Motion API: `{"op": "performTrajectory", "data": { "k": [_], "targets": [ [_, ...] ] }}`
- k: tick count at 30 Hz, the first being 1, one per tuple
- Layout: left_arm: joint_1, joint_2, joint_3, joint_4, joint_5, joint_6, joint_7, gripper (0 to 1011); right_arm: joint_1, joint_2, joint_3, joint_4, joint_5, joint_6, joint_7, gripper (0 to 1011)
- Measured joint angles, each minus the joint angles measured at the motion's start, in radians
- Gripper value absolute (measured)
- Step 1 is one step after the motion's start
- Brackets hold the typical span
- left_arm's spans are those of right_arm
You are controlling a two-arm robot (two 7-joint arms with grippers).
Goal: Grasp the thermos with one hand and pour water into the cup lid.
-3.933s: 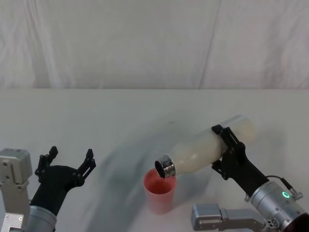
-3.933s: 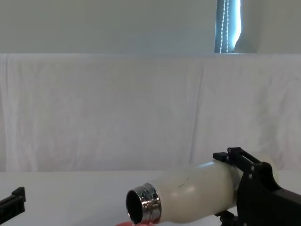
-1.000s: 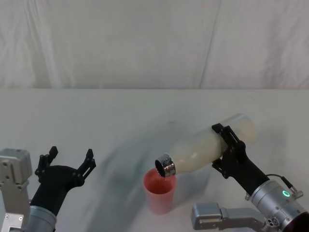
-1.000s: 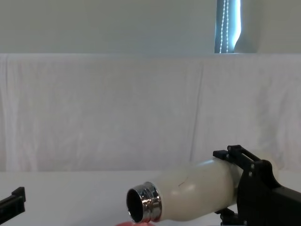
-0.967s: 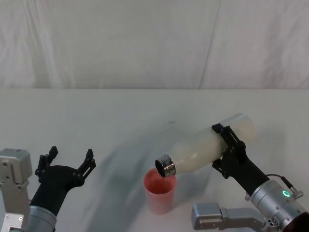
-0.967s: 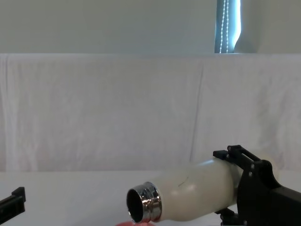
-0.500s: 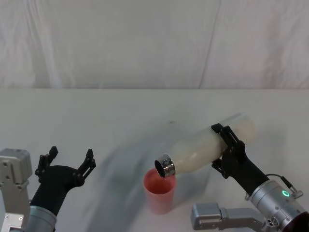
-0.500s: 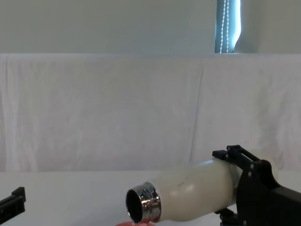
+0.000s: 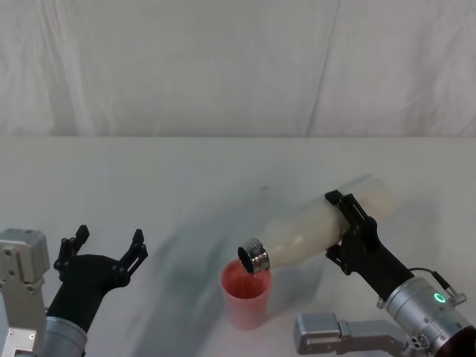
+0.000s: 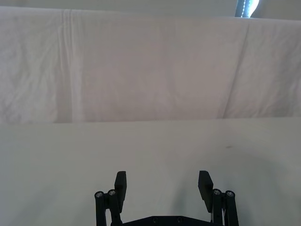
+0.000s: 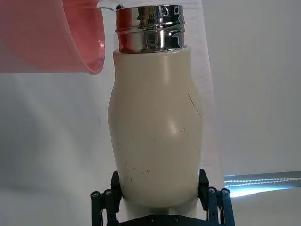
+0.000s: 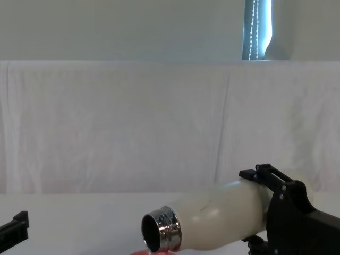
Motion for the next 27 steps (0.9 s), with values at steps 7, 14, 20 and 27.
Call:
{"op": "performTrajectory", "data": {
  "k": [7,14,20,27],
  "targets": [
    [0.0,0.0,0.0,0.0,0.0,0.0,0.0,1001,-0.002,0.001,-0.001,0.0,-0.002,0.001,0.0,962],
    [0.0,0.0,0.0,0.0,0.0,0.0,0.0,1001,-0.003,0.001,-0.001,0.0,-0.002,0.001,0.0,962],
    [0.0,0.0,0.0,0.0,0.0,0.0,0.0,1001,-0.003,0.001,-0.001,-0.001,-0.002,0.001,0.0,962],
    [0.0,0.0,0.0,0.0,0.0,0.0,0.0,1001,-0.004,0.0,-0.001,-0.001,-0.002,0.001,-0.002,962]
  ]
}}
